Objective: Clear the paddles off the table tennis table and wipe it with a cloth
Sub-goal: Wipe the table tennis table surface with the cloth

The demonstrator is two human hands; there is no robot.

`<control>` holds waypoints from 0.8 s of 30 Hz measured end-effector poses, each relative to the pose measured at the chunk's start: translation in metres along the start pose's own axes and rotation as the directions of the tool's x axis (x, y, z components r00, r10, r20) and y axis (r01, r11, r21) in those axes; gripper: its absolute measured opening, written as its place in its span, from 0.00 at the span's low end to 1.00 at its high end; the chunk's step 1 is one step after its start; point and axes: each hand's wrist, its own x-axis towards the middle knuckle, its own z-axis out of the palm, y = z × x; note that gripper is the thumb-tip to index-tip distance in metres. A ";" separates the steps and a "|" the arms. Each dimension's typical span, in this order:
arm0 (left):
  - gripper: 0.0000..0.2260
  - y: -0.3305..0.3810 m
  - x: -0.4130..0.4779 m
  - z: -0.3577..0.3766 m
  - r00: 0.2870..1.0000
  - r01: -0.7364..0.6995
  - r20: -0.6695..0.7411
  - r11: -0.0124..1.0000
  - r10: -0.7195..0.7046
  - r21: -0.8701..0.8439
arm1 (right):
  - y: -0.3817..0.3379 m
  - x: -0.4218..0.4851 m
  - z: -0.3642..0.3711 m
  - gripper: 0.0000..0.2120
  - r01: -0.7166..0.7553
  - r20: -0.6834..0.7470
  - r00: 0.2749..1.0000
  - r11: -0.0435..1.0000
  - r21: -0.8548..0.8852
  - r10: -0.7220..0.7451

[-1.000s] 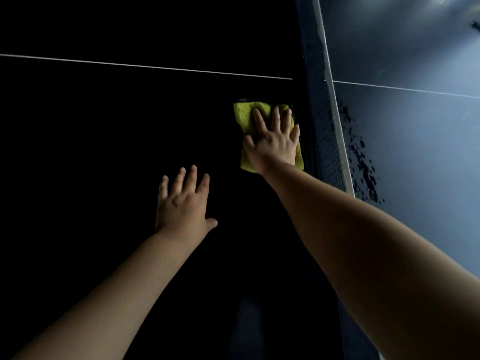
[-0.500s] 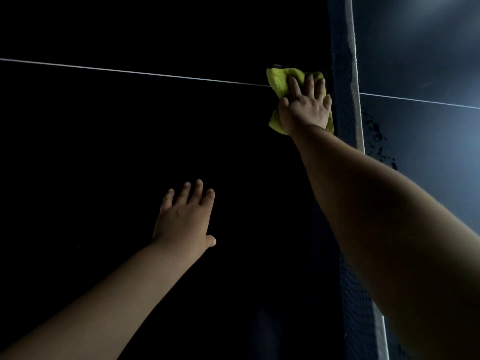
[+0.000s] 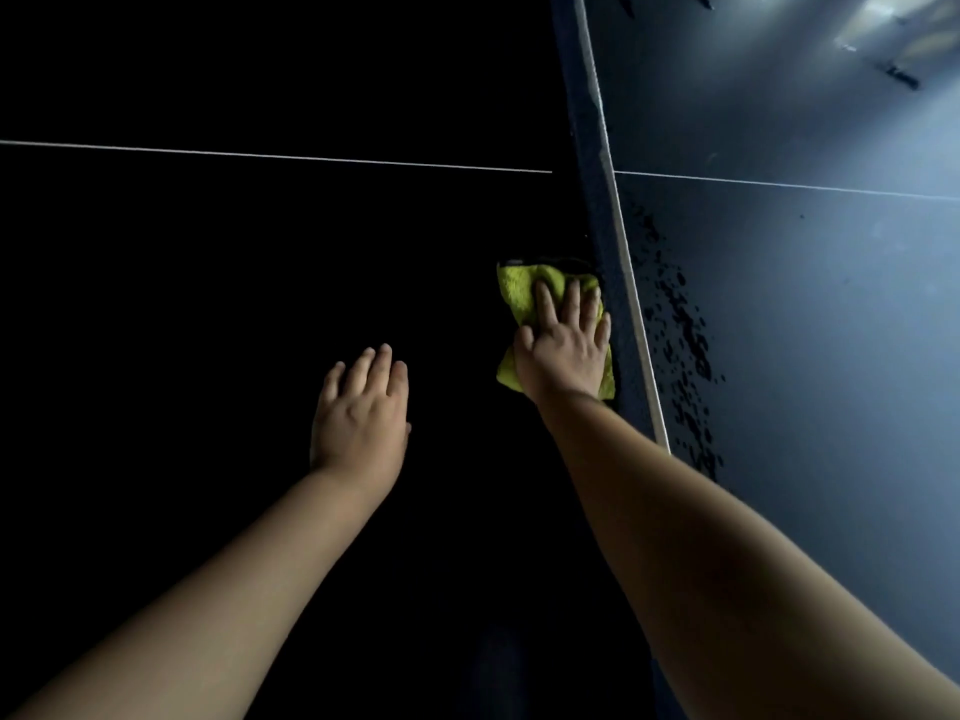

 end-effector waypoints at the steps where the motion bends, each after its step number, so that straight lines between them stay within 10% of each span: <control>1: 0.30 0.001 -0.011 0.004 0.999 -0.018 -0.031 1.000 0.017 -0.017 | 0.004 -0.018 0.002 0.31 -0.006 0.006 1.000 1.000 -0.002 0.006; 10: 0.35 -0.033 -0.120 0.031 0.953 -0.254 -0.187 0.965 0.236 -0.073 | 0.022 -0.191 0.025 0.32 -0.146 0.041 0.988 0.989 -0.013 0.147; 24: 0.36 -0.074 -0.235 0.052 0.909 -0.416 -0.034 0.909 0.414 -0.037 | 0.002 -0.372 0.064 0.38 -0.385 0.012 0.922 0.921 -0.058 0.386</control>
